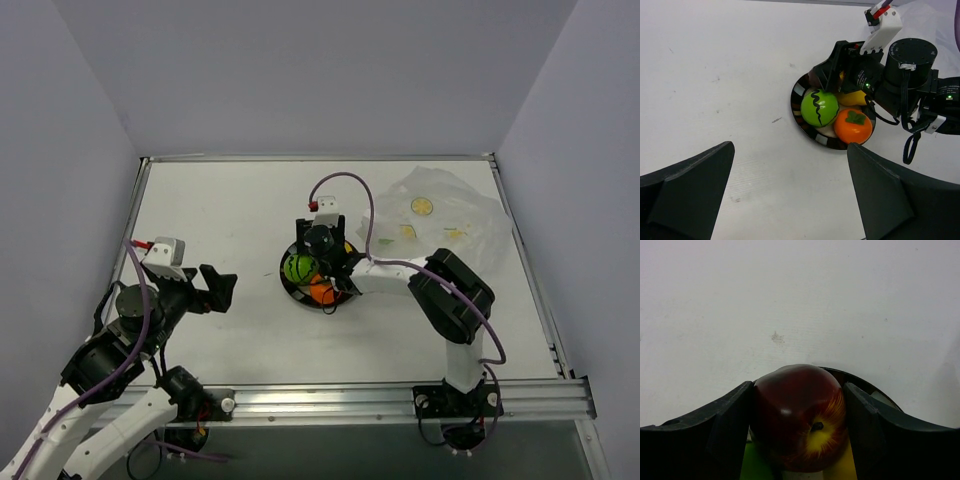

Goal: Take the fake fruits out of the plastic bag

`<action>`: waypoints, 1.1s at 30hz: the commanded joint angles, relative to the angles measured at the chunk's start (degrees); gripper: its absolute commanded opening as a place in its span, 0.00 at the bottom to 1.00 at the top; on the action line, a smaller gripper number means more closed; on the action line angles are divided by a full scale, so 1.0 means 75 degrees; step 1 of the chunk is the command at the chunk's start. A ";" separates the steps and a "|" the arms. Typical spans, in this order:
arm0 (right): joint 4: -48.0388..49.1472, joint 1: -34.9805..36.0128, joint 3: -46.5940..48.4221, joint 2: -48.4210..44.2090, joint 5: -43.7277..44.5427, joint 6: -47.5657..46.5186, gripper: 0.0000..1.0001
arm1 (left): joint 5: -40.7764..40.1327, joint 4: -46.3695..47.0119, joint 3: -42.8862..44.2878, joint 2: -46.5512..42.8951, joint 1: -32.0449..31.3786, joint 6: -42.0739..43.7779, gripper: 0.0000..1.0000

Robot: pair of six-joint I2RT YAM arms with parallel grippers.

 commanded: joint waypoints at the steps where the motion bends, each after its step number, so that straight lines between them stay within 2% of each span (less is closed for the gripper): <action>1: 0.0268 -0.0035 0.0343 0.0139 0.0520 0.0128 0.32 | 0.0067 -0.0040 0.0370 0.0011 0.0042 0.0140 0.94; 5: 0.0244 0.0047 0.0238 0.0163 0.0684 0.0268 0.38 | 0.0031 -0.0075 0.0358 0.0011 0.0043 0.0140 0.94; 8: 0.0396 0.0070 0.0062 0.0011 0.0766 0.0363 0.54 | 0.0032 -0.0063 0.0358 0.0058 0.0054 0.0140 0.94; 9: 0.0396 0.0070 0.0015 -0.0036 0.0766 0.0386 0.66 | 0.0032 -0.0063 0.0370 0.0116 0.0054 0.0140 0.94; 12: 0.0292 0.0070 0.0131 -0.0165 0.0755 0.0352 0.85 | 0.0055 -0.0063 0.0382 0.0198 0.0043 0.0140 0.94; 15: 0.0093 0.0070 0.0331 -0.0340 0.0556 0.0305 0.95 | 0.0055 -0.0063 0.0382 0.0210 0.0054 0.0140 0.94; 18: -0.0153 0.0070 0.0530 -0.0750 0.0321 0.0246 1.00 | 0.0008 -0.0063 0.0382 0.0222 0.0066 0.0152 0.94; 22: -0.0388 0.0105 0.0355 -0.1722 0.0052 0.0281 1.00 | 0.0031 -0.0016 0.0382 0.0198 0.0078 0.0187 0.94; 28: -0.1172 0.0375 -0.0698 -0.4158 -0.0113 0.0339 1.00 | 0.0032 0.0148 0.0335 0.0058 0.0078 0.0199 0.94; 31: -0.1840 0.0492 -0.1273 -0.6087 -0.0101 0.0398 1.00 | -0.0143 0.0125 0.0370 0.0023 0.0089 0.0199 0.94; 33: -0.2519 0.0516 -0.1578 -0.6911 -0.0031 0.0456 1.00 | -0.0191 0.0124 0.0393 -0.0070 0.0101 0.0210 0.94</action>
